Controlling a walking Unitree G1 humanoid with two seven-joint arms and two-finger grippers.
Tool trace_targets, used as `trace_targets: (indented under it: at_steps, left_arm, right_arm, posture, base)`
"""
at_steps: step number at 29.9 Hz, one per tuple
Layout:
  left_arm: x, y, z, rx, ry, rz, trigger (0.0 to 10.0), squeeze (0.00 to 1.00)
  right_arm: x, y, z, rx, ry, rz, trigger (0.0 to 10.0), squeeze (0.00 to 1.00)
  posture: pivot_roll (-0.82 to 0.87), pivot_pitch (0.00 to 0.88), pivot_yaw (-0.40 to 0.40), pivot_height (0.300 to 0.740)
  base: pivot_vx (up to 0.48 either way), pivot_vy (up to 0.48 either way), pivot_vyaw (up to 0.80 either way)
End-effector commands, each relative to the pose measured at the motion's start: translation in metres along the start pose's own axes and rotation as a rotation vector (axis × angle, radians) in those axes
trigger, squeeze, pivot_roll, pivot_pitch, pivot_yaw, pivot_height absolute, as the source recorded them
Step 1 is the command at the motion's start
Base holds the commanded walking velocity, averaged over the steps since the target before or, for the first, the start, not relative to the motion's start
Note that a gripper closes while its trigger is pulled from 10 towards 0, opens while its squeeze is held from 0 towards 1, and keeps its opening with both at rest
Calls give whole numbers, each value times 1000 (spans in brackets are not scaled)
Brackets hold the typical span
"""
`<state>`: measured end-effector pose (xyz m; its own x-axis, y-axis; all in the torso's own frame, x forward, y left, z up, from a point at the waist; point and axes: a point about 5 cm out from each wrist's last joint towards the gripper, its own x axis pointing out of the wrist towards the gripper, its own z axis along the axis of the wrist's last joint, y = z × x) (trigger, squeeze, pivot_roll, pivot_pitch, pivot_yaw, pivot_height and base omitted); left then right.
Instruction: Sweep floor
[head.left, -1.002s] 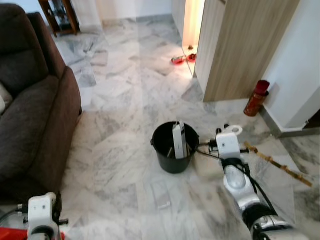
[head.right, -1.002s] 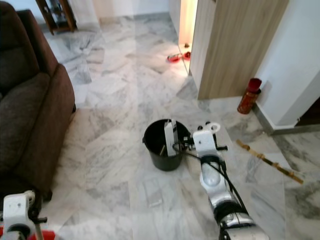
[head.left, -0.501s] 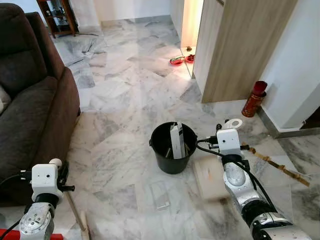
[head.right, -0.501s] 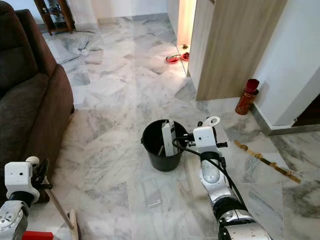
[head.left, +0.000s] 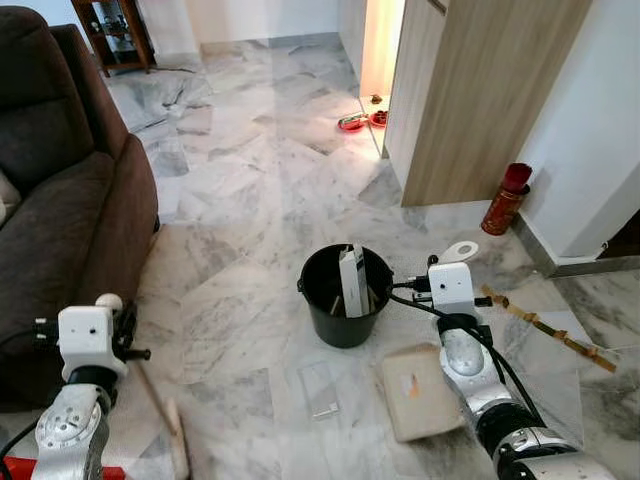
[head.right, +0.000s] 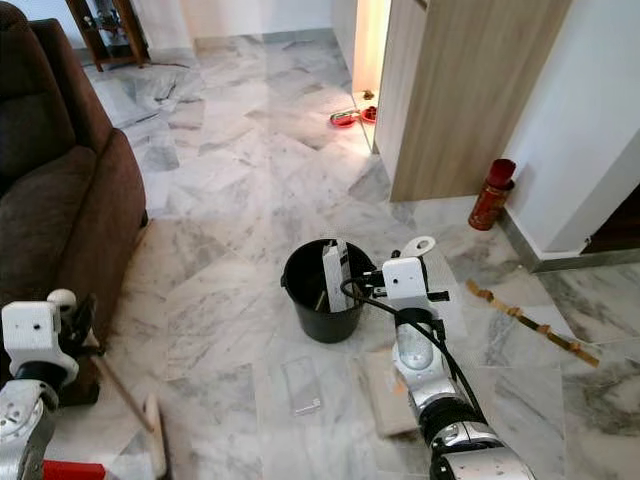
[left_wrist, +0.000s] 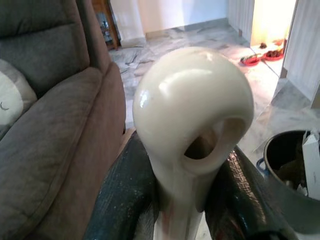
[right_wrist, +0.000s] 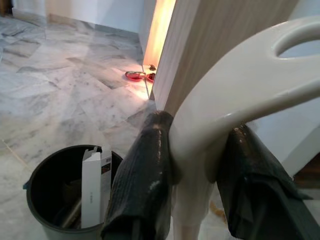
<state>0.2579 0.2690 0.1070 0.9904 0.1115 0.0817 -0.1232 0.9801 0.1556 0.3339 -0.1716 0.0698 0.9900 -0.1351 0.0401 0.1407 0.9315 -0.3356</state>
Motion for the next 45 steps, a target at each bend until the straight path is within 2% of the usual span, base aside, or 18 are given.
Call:
trace_targets:
  at_steps: [1,8,13,22,24,31,42,45]
  left_arm:
    - [3,4,11,23,-29,4,10000,0]
    - [6,1,18,6,-55,1,10000,0]
    - [14,-6,33,-13,-102,-21,10000,0]
    - [18,-7,39,-17,-133,-22,10000,0]
    - [20,-12,43,-62,-155,-43,10000,0]
    - [15,-27,35,-115,-135,-140,10000,0]
    - [18,-32,35,-122,-145,-152,10000,0]
    - [17,-32,35,-122,-152,-156,10000,0]
  right_arm:
    - [-3,-2,-6,9,22,-18,10000,0]
    - [-9,0,-13,8,43,-14,10000,0]
    - [-16,10,-19,34,76,7,10000,0]
    - [-25,18,-32,124,180,33,10000,0]
    - [-27,18,-36,124,199,35,10000,0]
    - [-27,13,-40,140,232,22,10000,0]
    - [-29,4,-53,275,348,-39,10000,0]
    - [-30,3,-54,283,355,-43,10000,0]
  posture:
    - [-6,82,25,740]
    - [6,85,24,740]
    - [17,87,28,740]
    - [13,87,31,740]
    - [14,87,28,740]
    - [10,81,24,740]
    - [6,77,19,740]
    - [6,77,19,740]
  base:
    - [0,0,0]
    - [0,0,0]
    - [0,0,0]
    - [0,0,0]
    - [0,0,0]
    - [0,0,0]
    - [0,0,0]
    - [0,0,0]
